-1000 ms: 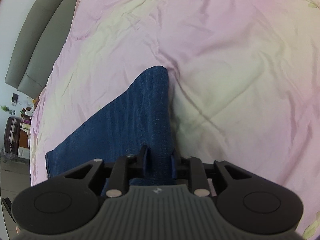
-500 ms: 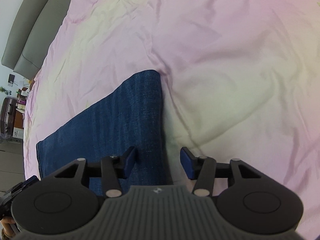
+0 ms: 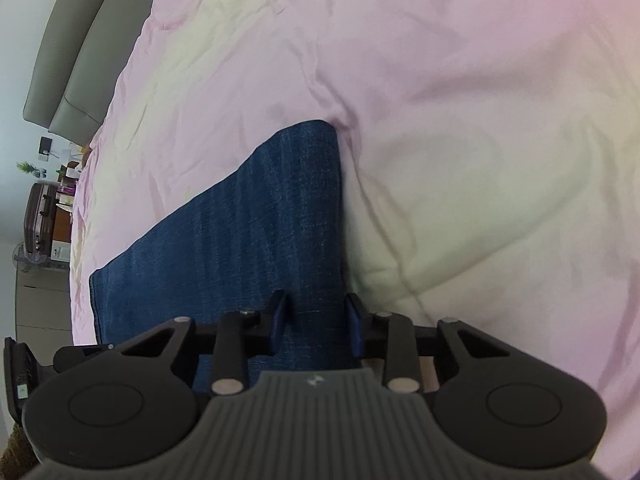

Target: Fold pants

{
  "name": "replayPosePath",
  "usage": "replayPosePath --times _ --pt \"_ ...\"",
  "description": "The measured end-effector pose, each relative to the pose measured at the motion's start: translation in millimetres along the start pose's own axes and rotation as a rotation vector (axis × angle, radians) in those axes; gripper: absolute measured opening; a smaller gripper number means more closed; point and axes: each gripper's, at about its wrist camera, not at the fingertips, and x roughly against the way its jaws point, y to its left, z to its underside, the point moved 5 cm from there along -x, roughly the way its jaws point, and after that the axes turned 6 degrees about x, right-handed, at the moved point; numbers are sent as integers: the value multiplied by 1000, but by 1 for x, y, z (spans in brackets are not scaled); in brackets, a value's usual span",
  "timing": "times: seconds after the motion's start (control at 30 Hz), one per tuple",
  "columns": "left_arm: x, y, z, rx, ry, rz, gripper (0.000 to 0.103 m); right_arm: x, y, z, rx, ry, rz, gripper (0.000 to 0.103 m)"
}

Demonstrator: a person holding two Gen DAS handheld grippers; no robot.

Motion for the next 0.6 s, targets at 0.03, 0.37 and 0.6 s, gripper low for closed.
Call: replayPosePath --times 0.03,0.37,0.6 --pt "-5 -2 -1 -24 10 -3 15 -2 -2 1 -5 1 -4 20" --pt "15 49 -54 -72 -34 -34 14 24 31 1 106 -33 6 12" --pt "-29 85 -86 -48 -18 -71 7 41 55 3 156 -49 11 10"
